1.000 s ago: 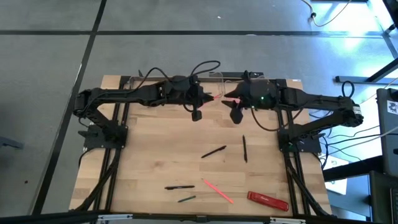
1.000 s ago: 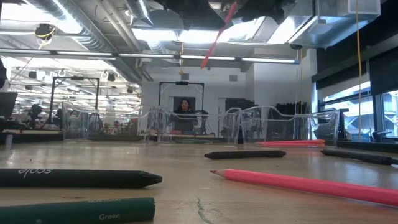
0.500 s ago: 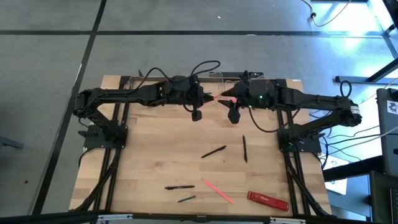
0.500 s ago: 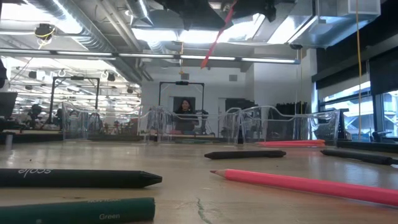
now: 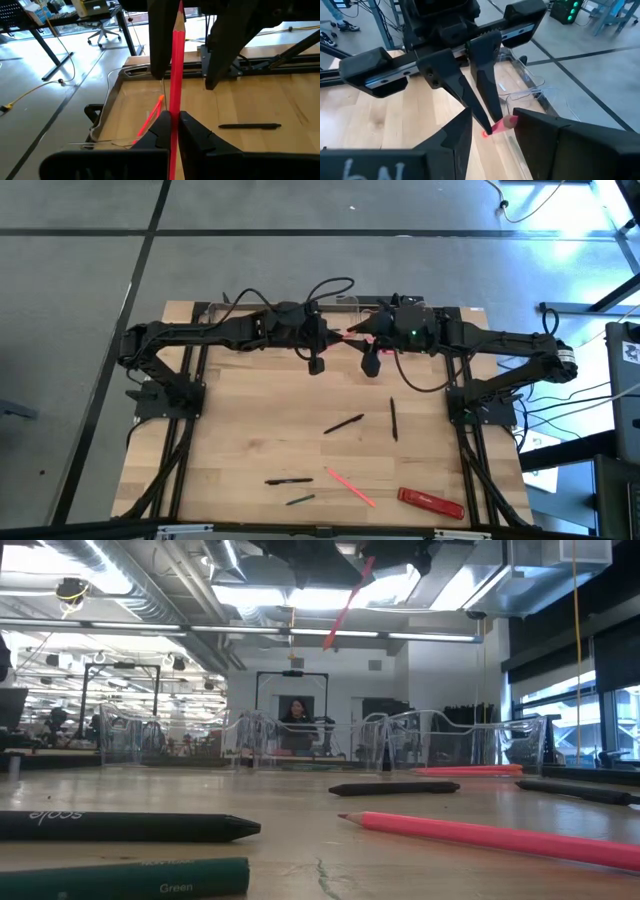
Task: Sort crayons/erasers/pens/pencils in bins
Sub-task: Put the pink pencil into the right transparent bin
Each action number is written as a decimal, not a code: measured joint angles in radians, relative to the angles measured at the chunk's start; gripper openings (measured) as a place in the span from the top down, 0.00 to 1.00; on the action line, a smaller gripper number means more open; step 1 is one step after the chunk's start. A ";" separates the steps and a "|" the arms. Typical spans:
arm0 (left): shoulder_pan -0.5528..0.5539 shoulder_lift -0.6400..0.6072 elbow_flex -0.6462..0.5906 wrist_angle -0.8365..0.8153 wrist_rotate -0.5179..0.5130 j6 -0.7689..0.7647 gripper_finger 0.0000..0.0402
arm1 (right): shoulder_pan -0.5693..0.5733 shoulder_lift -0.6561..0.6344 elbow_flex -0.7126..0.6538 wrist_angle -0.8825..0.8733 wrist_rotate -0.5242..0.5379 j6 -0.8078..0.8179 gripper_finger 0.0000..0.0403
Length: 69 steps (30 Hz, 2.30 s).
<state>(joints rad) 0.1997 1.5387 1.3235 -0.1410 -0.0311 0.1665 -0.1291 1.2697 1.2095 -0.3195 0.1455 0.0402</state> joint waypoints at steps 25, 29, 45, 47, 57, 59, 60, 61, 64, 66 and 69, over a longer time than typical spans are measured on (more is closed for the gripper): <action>-0.001 0.000 0.000 0.000 -0.007 -0.003 0.95 | 0.000 0.000 0.000 -0.006 0.003 -0.023 0.91; -0.001 0.000 0.000 0.002 -0.010 -0.002 0.90 | 0.000 0.000 0.000 -0.006 0.003 -0.023 0.91; -0.003 -0.020 0.000 -0.013 -0.103 -0.004 0.77 | -0.025 -0.020 0.000 -0.096 0.149 0.006 0.92; -0.005 -0.026 0.000 -0.025 -0.110 -0.004 0.77 | -0.044 -0.029 0.000 -0.140 0.179 0.007 0.92; -0.005 -0.045 0.000 -0.137 -0.110 -0.007 0.77 | -0.233 -0.047 0.017 -0.461 0.231 -0.019 0.92; -0.010 -0.045 0.000 -0.139 -0.110 -0.007 0.77 | -0.281 -0.029 0.017 -0.518 0.204 -0.018 0.92; -0.013 -0.045 0.000 -0.139 -0.110 -0.007 0.77 | -0.303 -0.020 0.017 -0.543 0.196 -0.019 0.92; -0.015 -0.045 0.000 -0.139 -0.110 -0.007 0.77 | -0.322 -0.008 0.017 -0.562 0.196 -0.019 0.92; -0.024 -0.045 0.000 -0.138 -0.110 -0.007 0.77 | -0.372 0.043 0.018 -0.619 0.194 -0.028 0.92; -0.027 -0.045 0.000 -0.139 -0.109 -0.007 0.77 | -0.394 0.081 0.018 -0.616 0.201 -0.069 0.92; -0.033 -0.045 0.000 -0.138 -0.109 -0.008 0.77 | -0.415 0.141 0.018 -0.607 0.224 -0.129 0.91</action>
<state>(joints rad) 0.1669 1.4937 1.3231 -0.2794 -0.1406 0.1589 -0.5442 1.4111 1.2270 -0.9269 0.3695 -0.0887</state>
